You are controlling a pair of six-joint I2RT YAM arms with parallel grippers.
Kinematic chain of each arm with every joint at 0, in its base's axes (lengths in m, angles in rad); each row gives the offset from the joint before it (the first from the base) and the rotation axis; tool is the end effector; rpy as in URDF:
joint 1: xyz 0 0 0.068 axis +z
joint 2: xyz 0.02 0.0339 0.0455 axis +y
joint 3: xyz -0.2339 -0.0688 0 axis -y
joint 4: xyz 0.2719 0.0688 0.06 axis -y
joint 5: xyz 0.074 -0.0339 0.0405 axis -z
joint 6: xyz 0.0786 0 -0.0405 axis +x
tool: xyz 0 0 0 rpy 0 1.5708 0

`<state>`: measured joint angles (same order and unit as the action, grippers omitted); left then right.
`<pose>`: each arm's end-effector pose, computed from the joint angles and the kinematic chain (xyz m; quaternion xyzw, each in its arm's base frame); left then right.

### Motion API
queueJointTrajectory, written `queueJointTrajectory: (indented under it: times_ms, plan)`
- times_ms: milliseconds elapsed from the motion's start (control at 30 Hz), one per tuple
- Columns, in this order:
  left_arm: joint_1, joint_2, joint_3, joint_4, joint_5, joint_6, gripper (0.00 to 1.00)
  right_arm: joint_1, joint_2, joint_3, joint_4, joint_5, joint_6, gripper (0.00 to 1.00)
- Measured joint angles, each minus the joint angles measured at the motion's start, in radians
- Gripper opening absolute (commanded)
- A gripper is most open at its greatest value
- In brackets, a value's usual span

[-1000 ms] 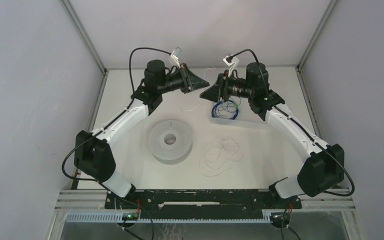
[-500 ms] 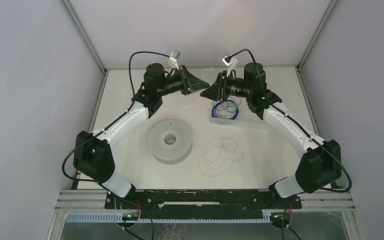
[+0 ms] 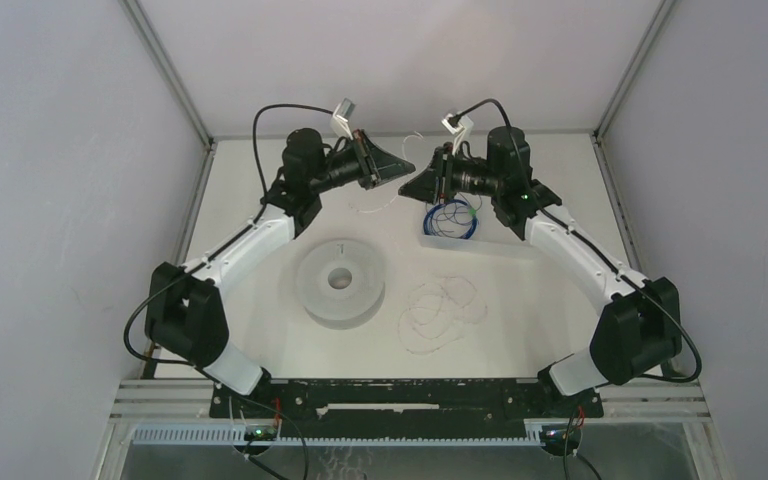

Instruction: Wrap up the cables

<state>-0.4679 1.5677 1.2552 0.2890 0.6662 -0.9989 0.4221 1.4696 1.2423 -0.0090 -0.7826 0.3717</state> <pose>0.3638 -0.2383 0.3177 0.0431 0.7123 -0.6158 0.3340 0.3430 0.2148 0.3130 -0.2542 0.7200 0.4974 0.4118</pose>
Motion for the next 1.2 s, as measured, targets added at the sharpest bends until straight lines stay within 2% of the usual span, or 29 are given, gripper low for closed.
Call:
queueJointTrajectory:
  times_ms: [633, 800, 933, 1067, 1200]
  plan:
    - [0.012, 0.000, -0.018, 0.072, 0.018, -0.048, 0.00, 0.006, 0.053, 0.000, 0.122, -0.081, 0.089, 0.36]
    - [0.013, -0.001, -0.018, 0.079, 0.019, -0.035, 0.00, 0.003, 0.053, 0.000, 0.117, -0.092, 0.076, 0.39]
    - [0.020, -0.015, 0.006, -0.057, 0.036, 0.109, 0.00, -0.018, 0.042, -0.001, 0.047, -0.092, -0.002, 0.45]
    - [0.051, -0.021, 0.156, -0.338, 0.047, 0.388, 0.00, -0.055, -0.003, -0.011, -0.051, -0.087, -0.130, 0.49]
    - [0.125, -0.045, 0.331, -0.536, 0.016, 0.621, 0.00, -0.072, -0.068, -0.011, -0.158, -0.082, -0.280, 0.52]
